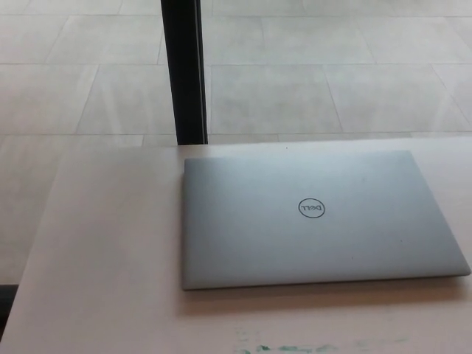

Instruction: The robot uses its right hand to push down on the lid of a laptop kept in the middle of the desk to close it

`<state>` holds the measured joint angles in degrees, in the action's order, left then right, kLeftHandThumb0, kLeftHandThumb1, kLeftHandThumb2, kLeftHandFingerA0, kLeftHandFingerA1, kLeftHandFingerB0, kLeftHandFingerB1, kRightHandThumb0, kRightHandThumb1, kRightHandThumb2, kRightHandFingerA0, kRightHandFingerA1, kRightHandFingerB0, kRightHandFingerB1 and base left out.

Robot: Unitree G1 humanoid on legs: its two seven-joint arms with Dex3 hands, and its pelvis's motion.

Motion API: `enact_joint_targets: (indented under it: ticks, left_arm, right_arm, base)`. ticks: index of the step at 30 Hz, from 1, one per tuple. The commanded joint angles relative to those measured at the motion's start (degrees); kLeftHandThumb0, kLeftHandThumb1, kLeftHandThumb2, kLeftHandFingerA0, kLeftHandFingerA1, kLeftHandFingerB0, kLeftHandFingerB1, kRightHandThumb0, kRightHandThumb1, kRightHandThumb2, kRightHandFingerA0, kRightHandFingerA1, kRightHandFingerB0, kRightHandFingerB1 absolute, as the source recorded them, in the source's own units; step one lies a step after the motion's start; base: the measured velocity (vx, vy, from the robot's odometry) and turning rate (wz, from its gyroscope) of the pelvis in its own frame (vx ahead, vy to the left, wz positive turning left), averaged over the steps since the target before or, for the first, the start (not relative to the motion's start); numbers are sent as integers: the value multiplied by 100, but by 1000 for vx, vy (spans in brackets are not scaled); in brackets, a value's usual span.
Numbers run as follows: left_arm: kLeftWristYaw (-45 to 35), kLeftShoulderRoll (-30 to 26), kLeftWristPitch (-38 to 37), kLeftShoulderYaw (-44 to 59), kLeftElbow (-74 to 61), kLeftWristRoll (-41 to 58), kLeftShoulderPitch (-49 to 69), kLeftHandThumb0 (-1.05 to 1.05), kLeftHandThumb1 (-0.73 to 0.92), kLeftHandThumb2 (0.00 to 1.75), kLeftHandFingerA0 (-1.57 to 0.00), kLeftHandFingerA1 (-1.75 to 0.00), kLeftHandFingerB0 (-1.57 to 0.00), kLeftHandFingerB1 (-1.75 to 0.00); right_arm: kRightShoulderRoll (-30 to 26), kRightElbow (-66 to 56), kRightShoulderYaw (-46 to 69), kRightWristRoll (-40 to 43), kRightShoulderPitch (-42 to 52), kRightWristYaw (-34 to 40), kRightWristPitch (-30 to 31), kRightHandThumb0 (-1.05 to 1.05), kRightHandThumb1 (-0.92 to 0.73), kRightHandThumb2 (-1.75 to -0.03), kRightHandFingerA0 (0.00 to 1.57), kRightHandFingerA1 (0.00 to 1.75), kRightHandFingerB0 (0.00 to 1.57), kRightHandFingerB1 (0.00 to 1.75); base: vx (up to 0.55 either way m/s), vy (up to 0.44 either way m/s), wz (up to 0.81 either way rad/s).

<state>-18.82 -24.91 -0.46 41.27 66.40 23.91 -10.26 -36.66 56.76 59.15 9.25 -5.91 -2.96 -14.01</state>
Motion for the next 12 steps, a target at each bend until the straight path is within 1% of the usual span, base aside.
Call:
enact_joint_targets:
  ticks: [1, 2, 3, 4, 6, 7, 8, 9, 10, 12]
  left_arm:
    - [-9, -141, -20, 81, 36, 192, 111, -105, 85, 77, -30, -45, -26, -36]
    - [-9, -141, -20, 81, 34, 193, 111, -105, 85, 77, -30, -45, -26, -36]
    - [-11, -149, -24, 72, 51, 183, 107, -105, 58, 113, -26, -52, -21, -43]
    - [-30, -162, -27, 72, 76, 186, 98, -105, 84, 75, -29, -46, -24, -36]
    - [-39, -168, -23, 99, 101, 234, 84, -105, 82, 74, -29, -46, -25, -37]
    - [4, -161, -33, 90, 95, 225, 102, -105, 83, 74, -30, -45, -27, -36]
    - [31, -151, -31, 79, 69, 234, 114, -105, 83, 74, -30, -46, -27, -37]
    - [39, -150, -43, 57, 54, 219, 120, -105, 85, 75, -32, -49, -27, -38]
    - [40, -149, -33, 71, 64, 242, 116, -105, 82, 74, -32, -47, -27, -38]
    - [47, -154, -23, 76, 79, 253, 109, -105, 84, 77, -32, -47, -27, -37]
  right_arm:
    - [93, 537, 495, 852, 49, 957, -154, -84, -92, -69, 46, 105, 30, 68]
    - [82, 565, 490, 859, 43, 961, -170, -84, -92, -69, 46, 105, 30, 68]
    - [90, 563, 502, 919, 32, 869, -159, -84, -92, -69, 42, 115, 27, 69]
    - [92, 578, 509, 1001, 4, 730, -131, -83, -92, -68, 44, 112, 28, 64]
    - [72, 615, 458, 1045, -19, 728, -101, -84, -92, -68, 43, 111, 28, 65]
    - [63, 632, 416, 1033, -30, 733, -111, -84, -92, -68, 42, 103, 27, 64]
    - [55, 633, 320, 1009, -21, 791, -119, -84, -92, -69, 44, 102, 26, 64]
    - [46, 627, 259, 994, -15, 842, -111, -81, -73, -112, 50, 90, 29, 66]
    - [66, 548, 285, 1131, -13, 753, -39, -83, -92, -70, 42, 108, 25, 66]
    - [71, 521, 292, 1210, -13, 715, -10, -83, -92, -69, 40, 108, 25, 66]
  base:
    - [0, 0, 0]
    - [0, 0, 0]
    - [0, 0, 0]
    - [0, 0, 0]
    - [0, 0, 0]
    - [0, 0, 0]
    - [0, 0, 0]
    - [0, 0, 0]
    - [0, 0, 0]
    - [0, 0, 0]
